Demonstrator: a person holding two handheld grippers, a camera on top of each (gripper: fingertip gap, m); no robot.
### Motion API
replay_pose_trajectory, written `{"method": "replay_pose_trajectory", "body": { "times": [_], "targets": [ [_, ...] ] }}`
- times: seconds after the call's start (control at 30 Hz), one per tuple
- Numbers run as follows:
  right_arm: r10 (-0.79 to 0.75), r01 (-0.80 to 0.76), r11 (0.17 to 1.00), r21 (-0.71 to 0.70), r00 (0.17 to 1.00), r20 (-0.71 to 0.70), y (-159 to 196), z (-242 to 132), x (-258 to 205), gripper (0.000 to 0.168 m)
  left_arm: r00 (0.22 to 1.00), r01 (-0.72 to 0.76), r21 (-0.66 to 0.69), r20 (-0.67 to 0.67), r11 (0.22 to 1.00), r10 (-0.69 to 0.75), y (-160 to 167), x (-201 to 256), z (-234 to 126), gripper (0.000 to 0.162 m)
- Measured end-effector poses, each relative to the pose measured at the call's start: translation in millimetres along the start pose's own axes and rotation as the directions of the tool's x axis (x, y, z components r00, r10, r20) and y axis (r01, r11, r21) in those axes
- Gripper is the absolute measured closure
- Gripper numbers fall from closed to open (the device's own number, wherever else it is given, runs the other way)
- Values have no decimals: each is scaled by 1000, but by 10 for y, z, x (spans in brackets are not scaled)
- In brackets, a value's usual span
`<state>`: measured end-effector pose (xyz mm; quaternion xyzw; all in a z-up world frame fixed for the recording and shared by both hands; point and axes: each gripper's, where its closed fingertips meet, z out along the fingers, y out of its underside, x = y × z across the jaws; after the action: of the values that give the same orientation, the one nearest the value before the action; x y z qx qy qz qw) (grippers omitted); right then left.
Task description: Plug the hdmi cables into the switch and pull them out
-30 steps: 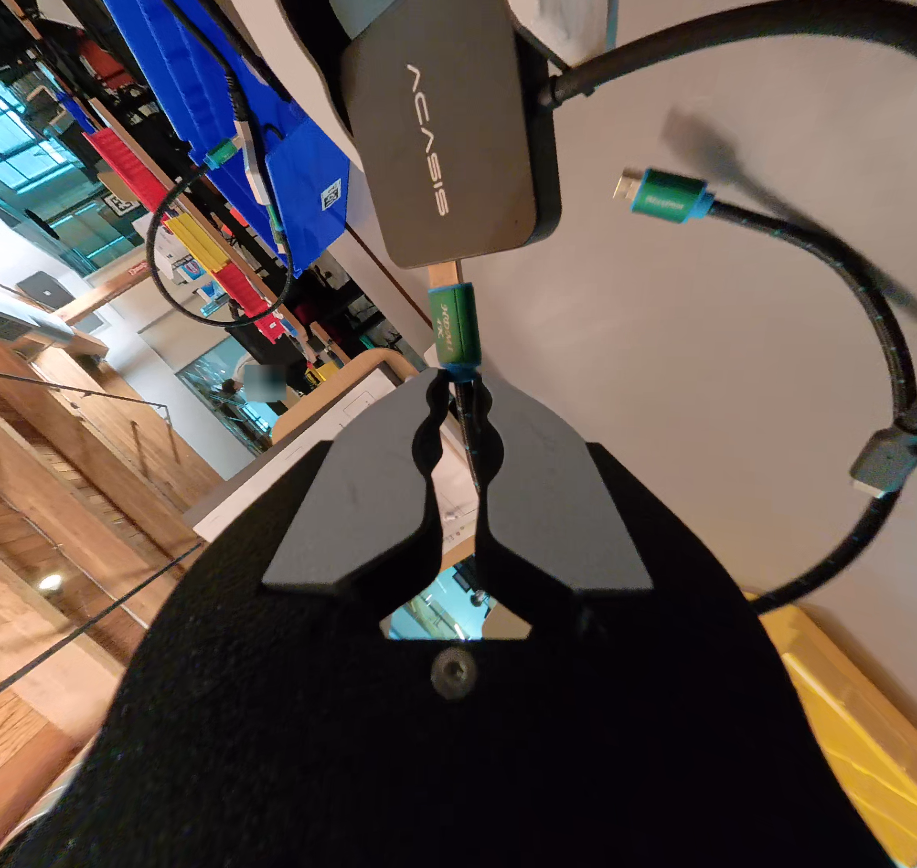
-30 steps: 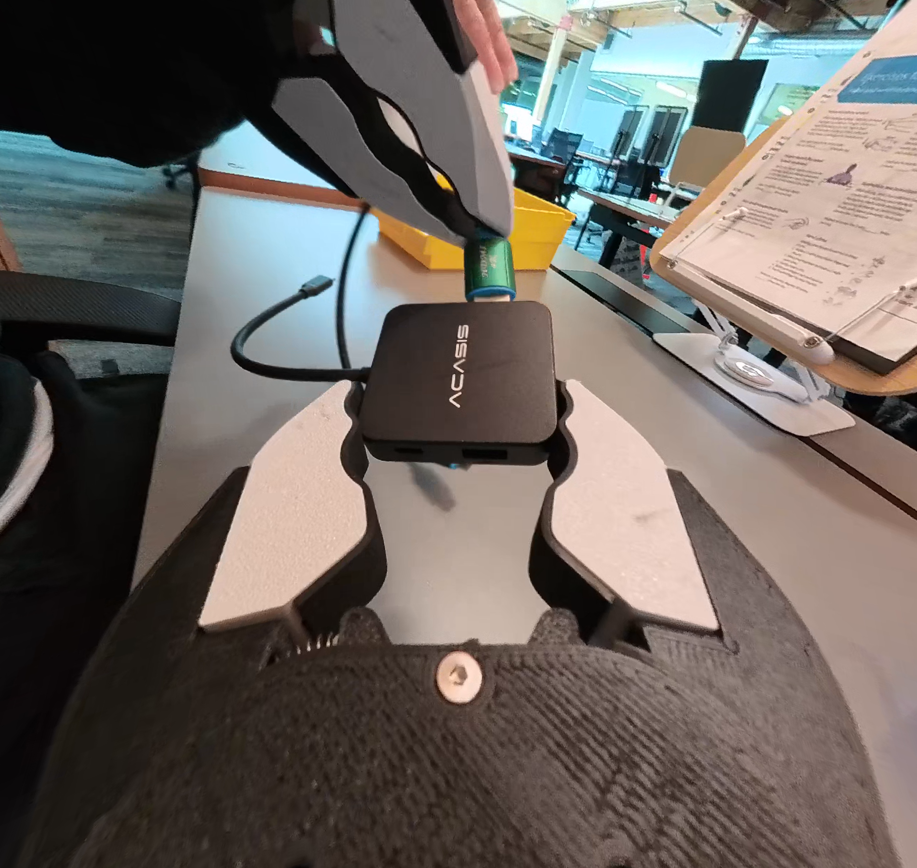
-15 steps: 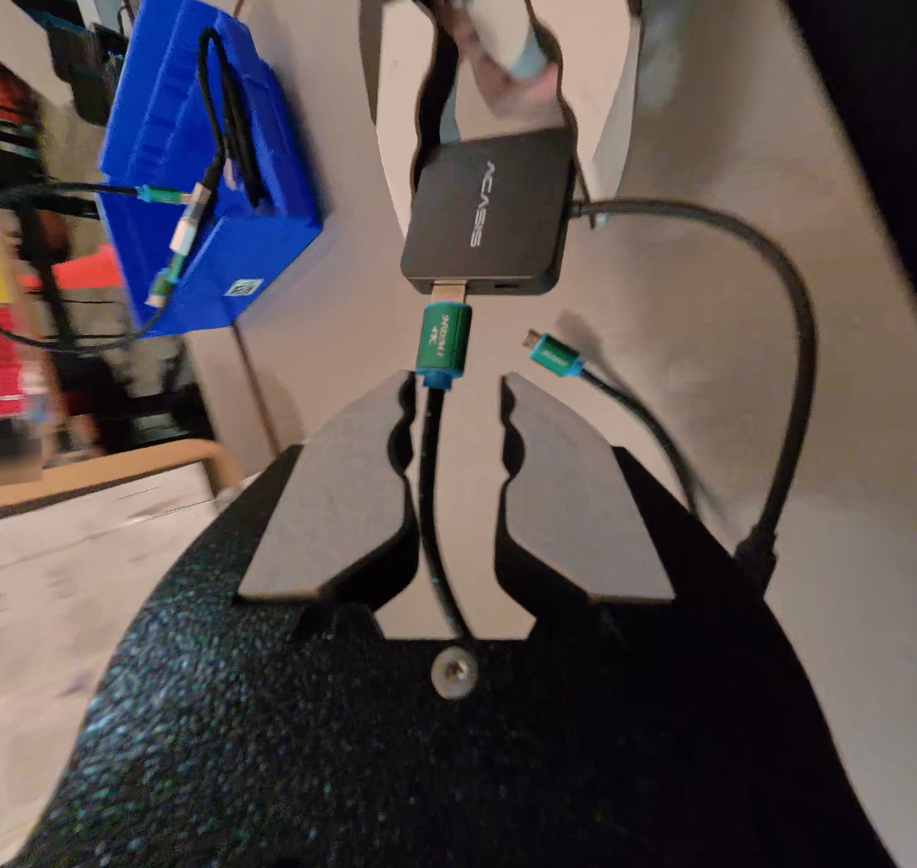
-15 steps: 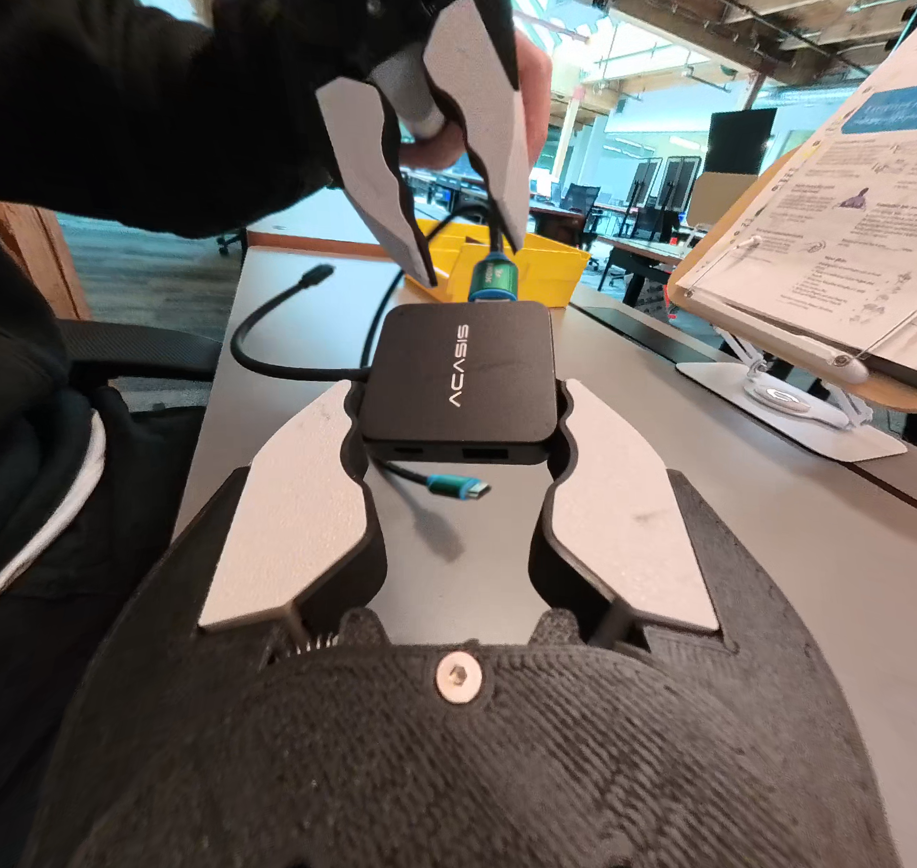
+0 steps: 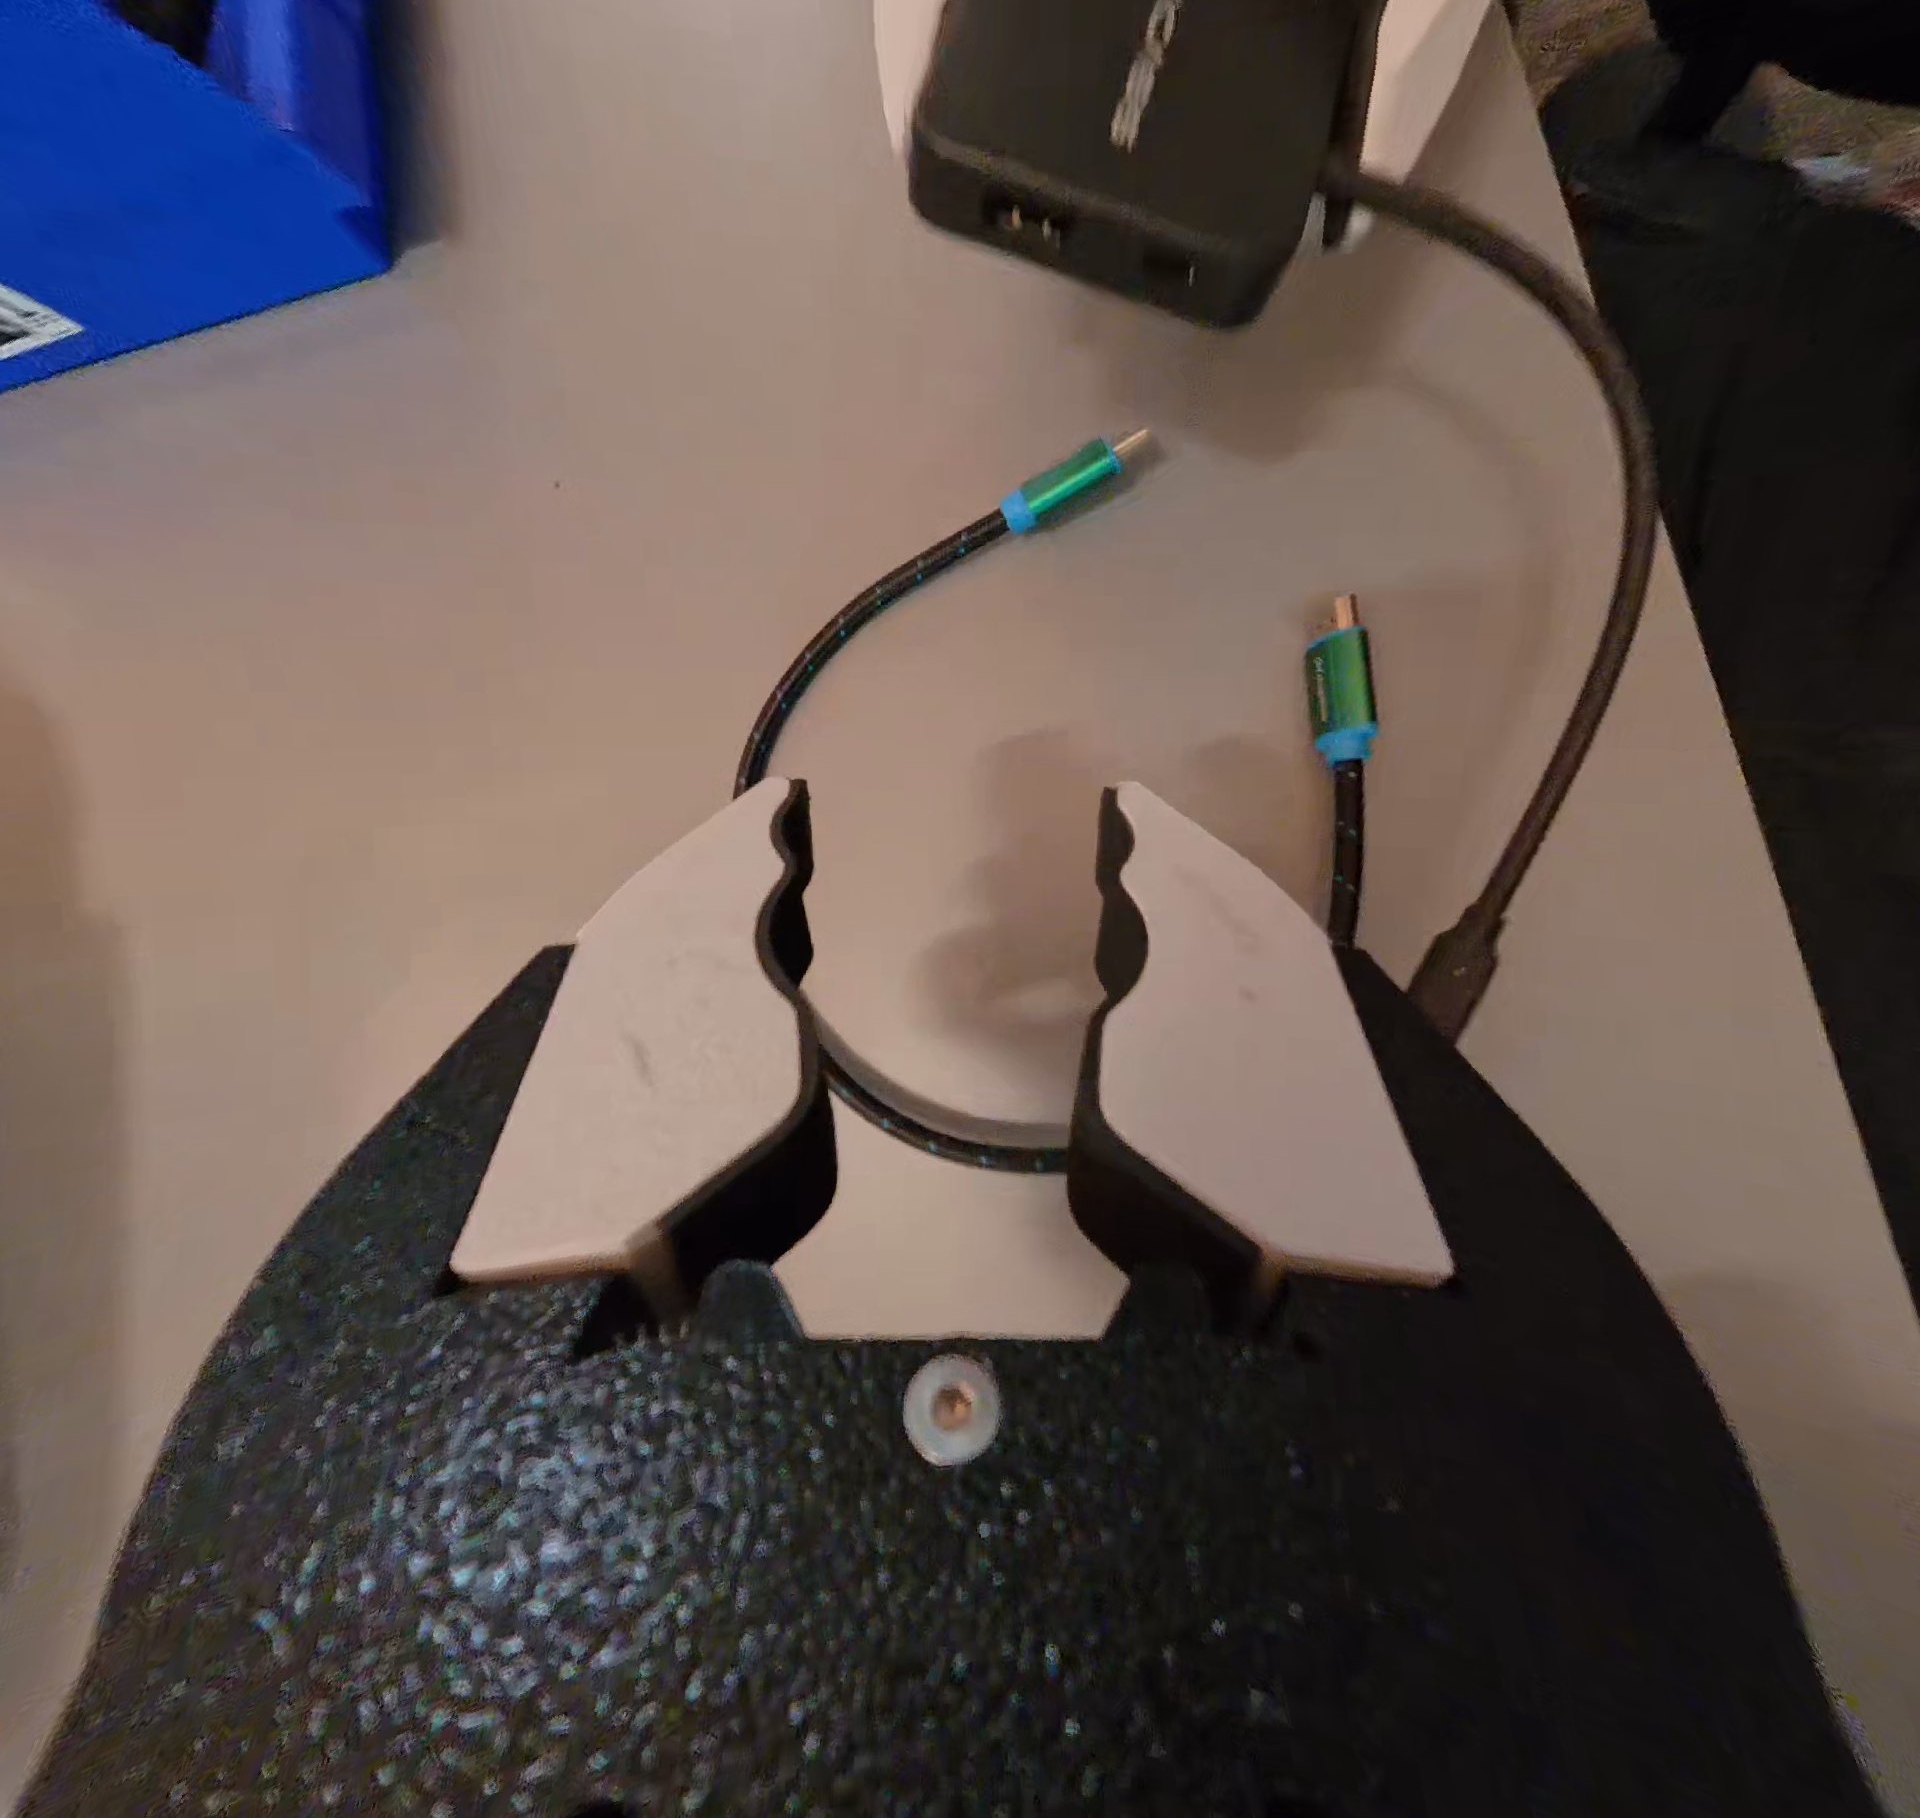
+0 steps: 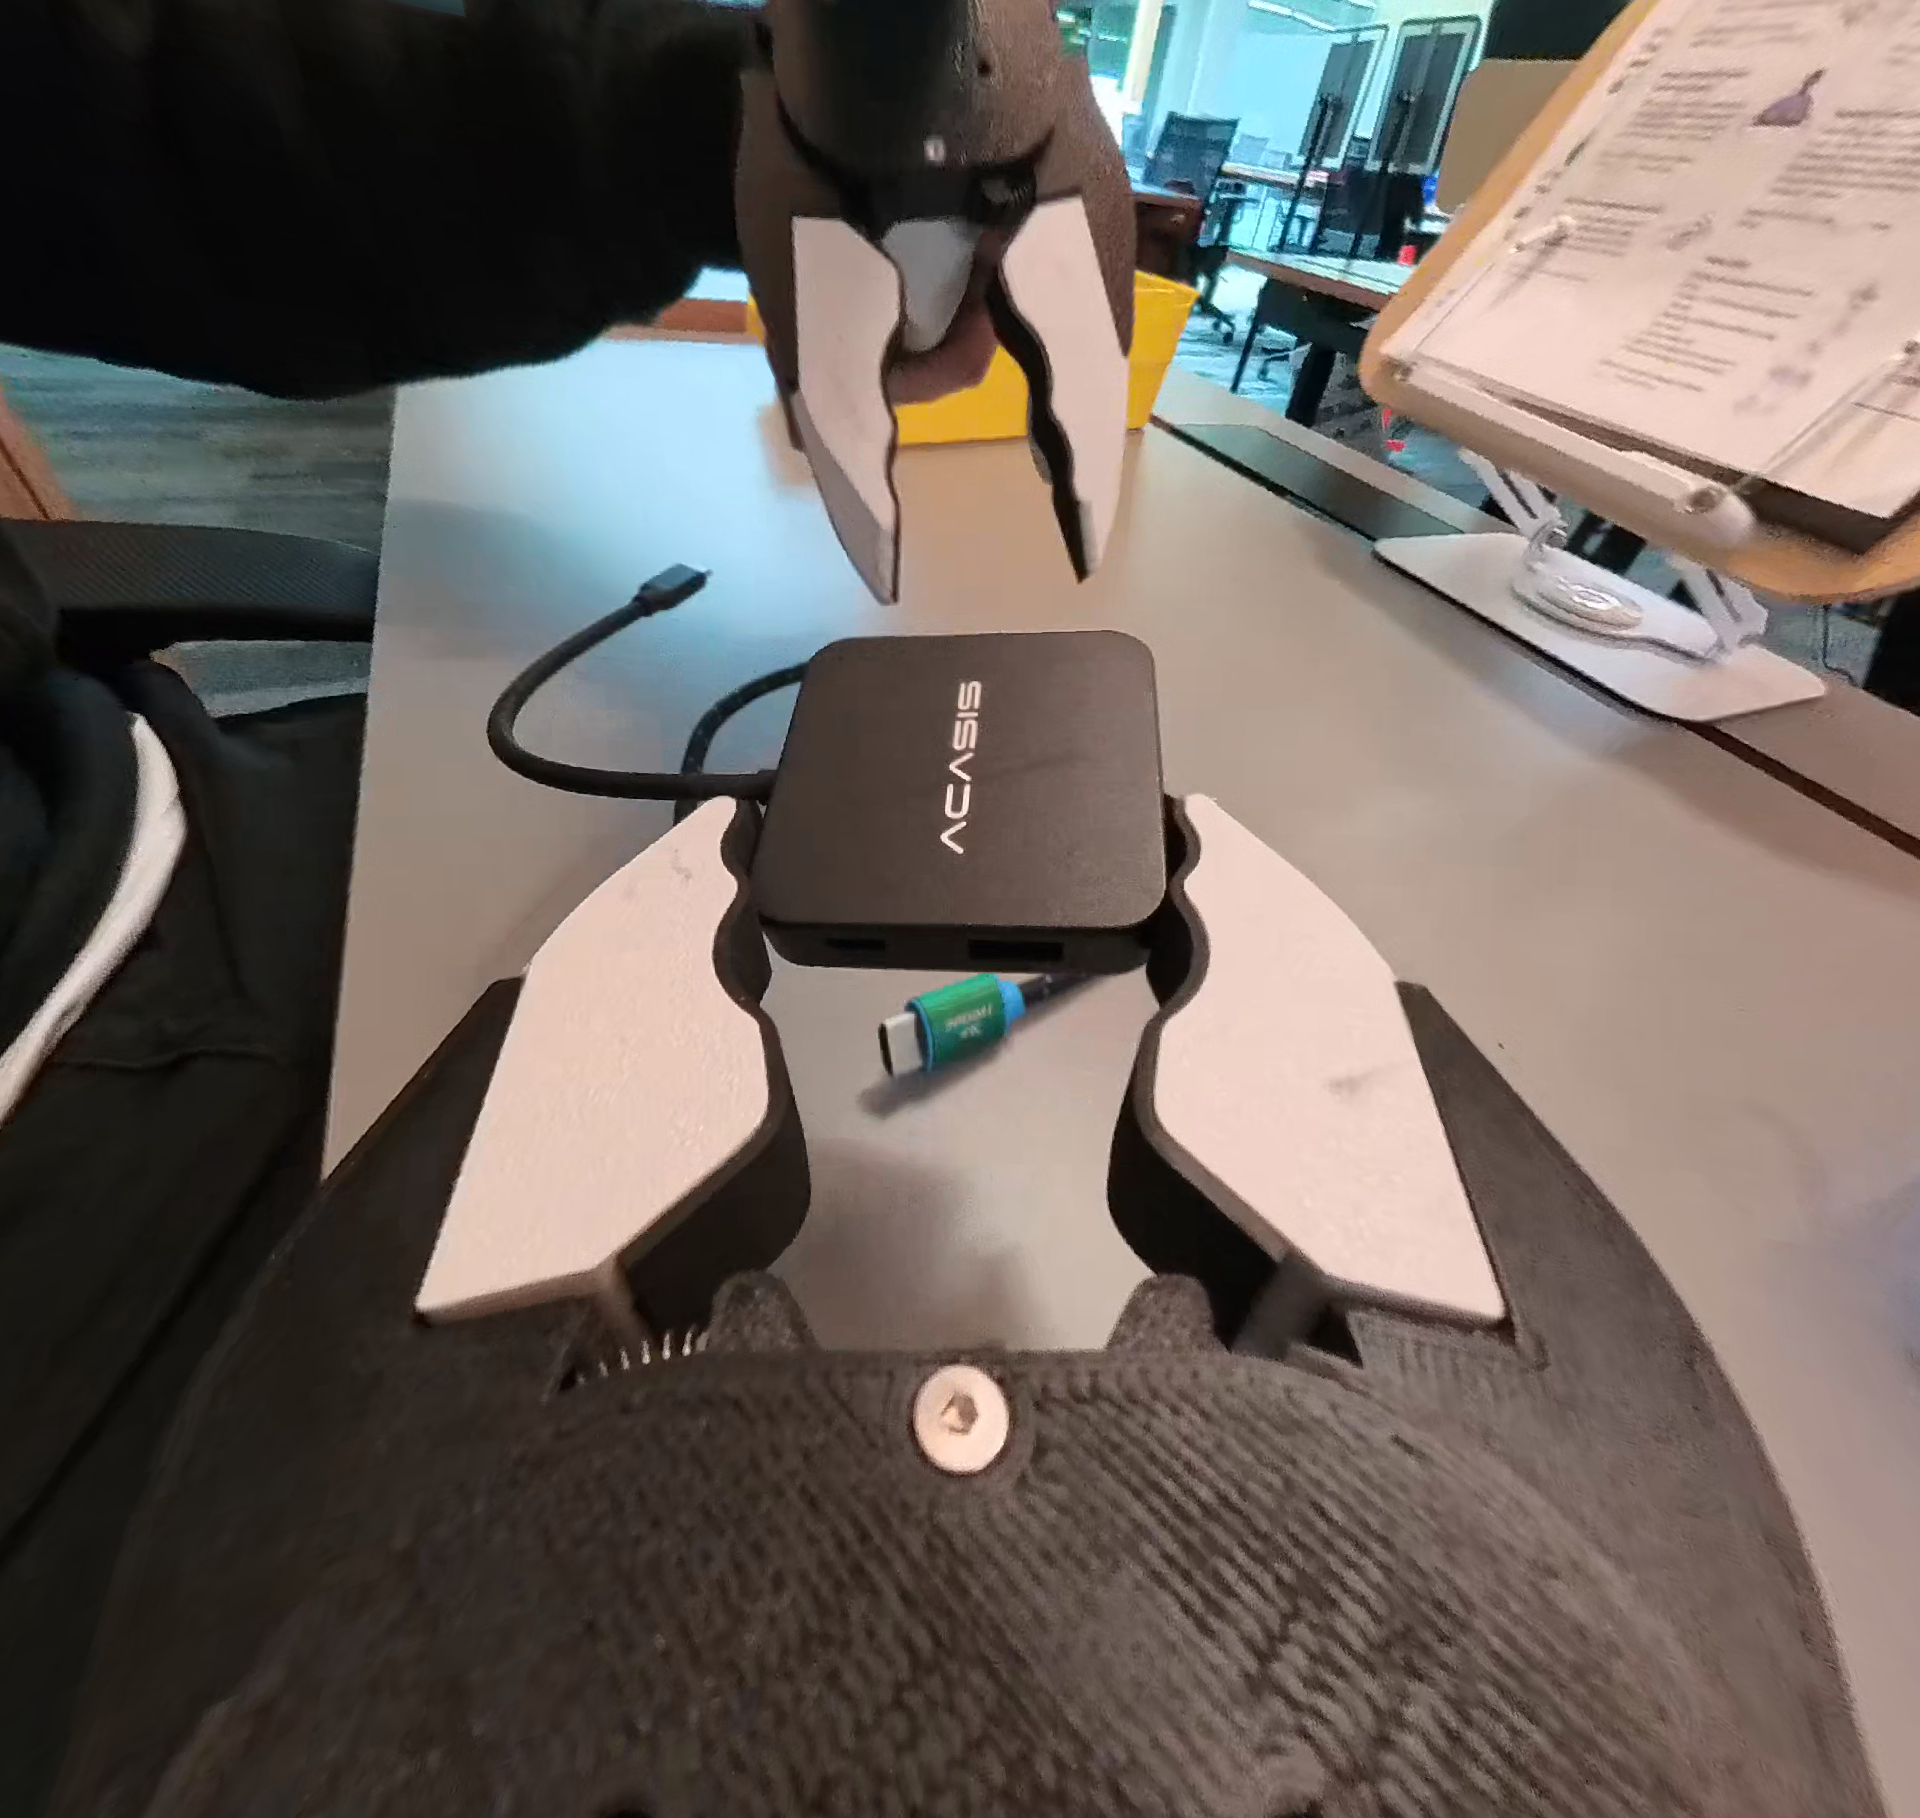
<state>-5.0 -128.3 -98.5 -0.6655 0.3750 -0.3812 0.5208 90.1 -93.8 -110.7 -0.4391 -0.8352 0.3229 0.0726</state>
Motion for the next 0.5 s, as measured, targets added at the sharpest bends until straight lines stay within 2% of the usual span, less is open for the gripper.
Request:
{"method": "replay_pose_trajectory", "body": {
  "times": [0.07, 0.1, 0.17, 0.3, 0.37, 0.5],
  "targets": [
    [14, -14, 1000, 28, 1000, -2, -34, -180, 29, 95, 999, -14, 32, -48, 999, 16, -114, -39, 108, 108],
    [25, -25, 999, 46, 1000, -5, -53, -272, 47, 95, 993, -23, 30, -113, 999, 26, -163, 0, 171, 108],
    [54, -53, 997, 62, 998, -13, -58, -432, 81, 95, 974, -56, -28, -221, 998, 49, -186, 45, 336, 98],
    [60, -57, 997, 59, 997, -47, -5, -558, 140, 95, 916, -214, -69, -362, 974, 175, -211, 130, 736, 106],
    [56, -54, 998, 39, 997, -45, 30, -538, 134, 95, 893, -300, -91, -376, 950, 246, -198, 130, 919, 107],
    [55, -54, 998, 17, 998, -34, 85, -496, 122, 95, 860, -395, -91, -386, 914, 333, -190, 130, 1140, 125]
  ]
}}
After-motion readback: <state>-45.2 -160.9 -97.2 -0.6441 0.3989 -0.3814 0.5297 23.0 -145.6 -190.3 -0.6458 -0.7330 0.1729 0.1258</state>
